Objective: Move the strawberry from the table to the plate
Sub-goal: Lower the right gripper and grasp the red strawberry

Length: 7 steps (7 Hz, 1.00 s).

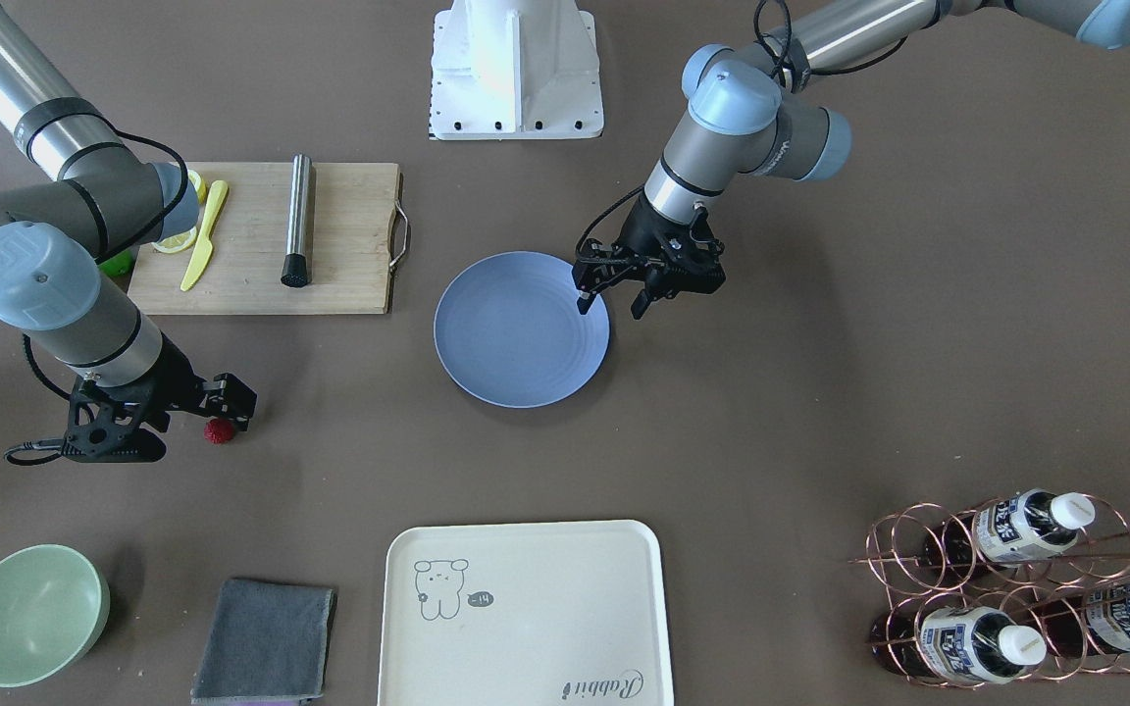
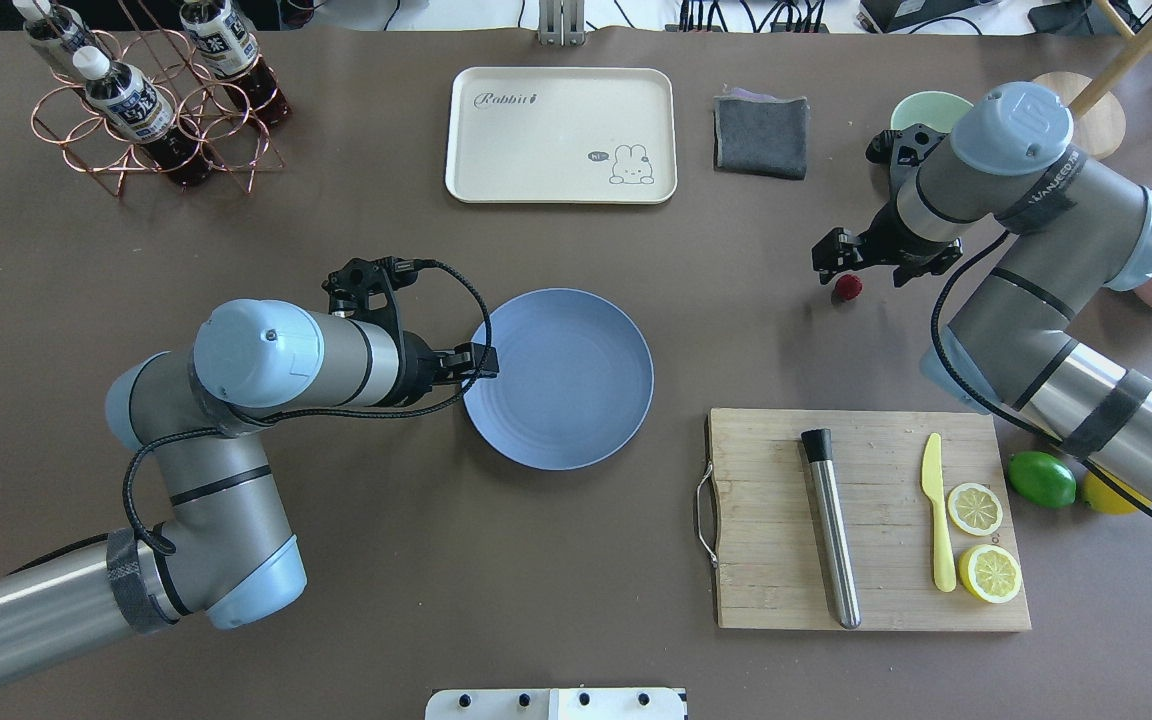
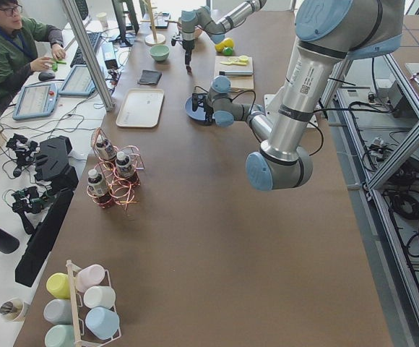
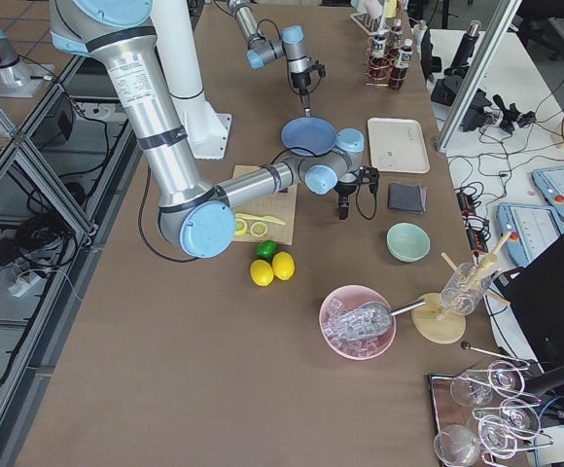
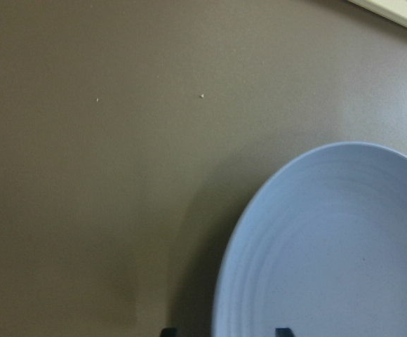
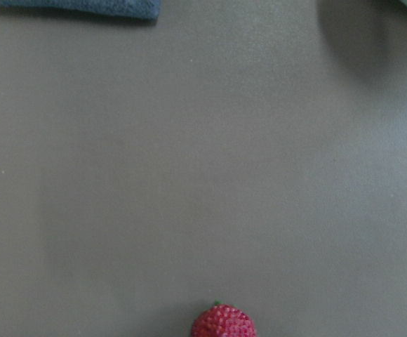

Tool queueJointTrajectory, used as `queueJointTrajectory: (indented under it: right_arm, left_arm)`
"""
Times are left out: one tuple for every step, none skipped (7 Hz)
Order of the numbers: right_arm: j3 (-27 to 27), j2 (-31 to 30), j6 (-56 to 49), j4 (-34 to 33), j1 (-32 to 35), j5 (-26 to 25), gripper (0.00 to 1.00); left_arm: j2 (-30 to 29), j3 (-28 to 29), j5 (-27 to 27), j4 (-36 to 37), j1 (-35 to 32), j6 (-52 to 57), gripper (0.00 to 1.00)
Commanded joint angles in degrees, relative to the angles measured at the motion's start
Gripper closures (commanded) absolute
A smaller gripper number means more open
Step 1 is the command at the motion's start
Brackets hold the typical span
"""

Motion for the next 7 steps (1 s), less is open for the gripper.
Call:
queueJointTrajectory:
  right_arm:
    - [-2.5, 1.9, 0.0, 0.0, -0.8, -1.5, 0.02]
    - [-3.5, 2.6, 0.3, 0.0, -0.7, -1.9, 0.18]
    - [-3.4, 2.5, 0.3, 0.0, -0.7, -1.9, 0.50]
    - [-3.3, 2.2, -0.1, 0.1, -0.6, -1.7, 0.84]
    - [-3.1, 1.8, -0.2, 0.2, -0.6, -1.8, 0.90]
    - [-2.7, 1.6, -0.2, 0.2, -0.6, -1.8, 1.00]
    - [-2.4, 2.0, -0.2, 0.2, -0.6, -1.8, 1.00]
  left_arm:
    - [0.1, -0.2, 0.2, 0.0, -0.2, 0.0, 0.02]
    - [0.1, -0.2, 0.1, 0.0, -0.2, 0.0, 0.02]
    - [0.1, -0.2, 0.1, 0.0, -0.5, 0.1, 0.02]
    - [0.1, -0.2, 0.1, 0.1, -0.7, 0.1, 0.02]
    - [0.1, -0.2, -0.1, 0.0, -1.2, 0.1, 0.02]
    - [0.1, -0.2, -0.3, 0.1, -1.6, 0.2, 0.02]
    - [0.1, -0.4, -0.5, 0.1, -2.0, 0.2, 0.02]
